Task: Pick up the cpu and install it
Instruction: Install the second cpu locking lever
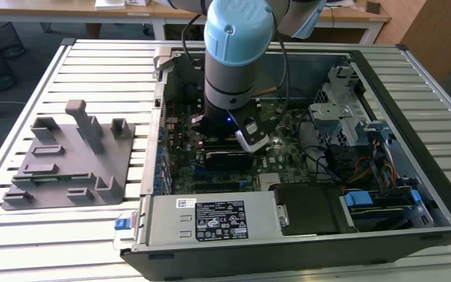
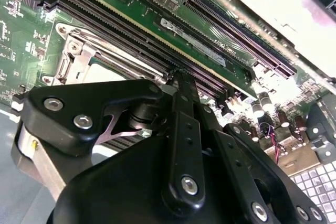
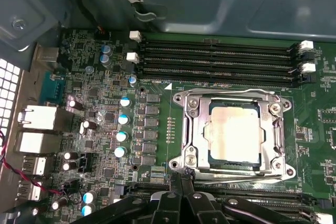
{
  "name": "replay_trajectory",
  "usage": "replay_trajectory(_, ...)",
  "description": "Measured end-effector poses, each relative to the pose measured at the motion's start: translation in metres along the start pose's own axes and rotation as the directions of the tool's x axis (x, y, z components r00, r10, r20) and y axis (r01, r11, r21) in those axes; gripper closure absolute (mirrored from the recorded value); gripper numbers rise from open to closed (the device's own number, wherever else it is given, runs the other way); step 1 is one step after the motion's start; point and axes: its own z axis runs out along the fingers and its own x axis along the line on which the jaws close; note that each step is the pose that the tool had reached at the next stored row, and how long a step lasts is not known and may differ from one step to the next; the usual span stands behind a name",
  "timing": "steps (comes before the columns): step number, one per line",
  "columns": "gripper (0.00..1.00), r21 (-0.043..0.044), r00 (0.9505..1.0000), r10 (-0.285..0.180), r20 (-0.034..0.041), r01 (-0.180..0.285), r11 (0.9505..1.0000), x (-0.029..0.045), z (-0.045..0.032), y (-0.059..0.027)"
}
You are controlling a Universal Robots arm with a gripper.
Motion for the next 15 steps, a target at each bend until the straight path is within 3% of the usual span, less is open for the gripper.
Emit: replay_trajectory(15, 0.89, -0.0014, 1.0, 0.0, 0.0, 0.0, 1.0, 0.0, 0.0032, -0.0007)
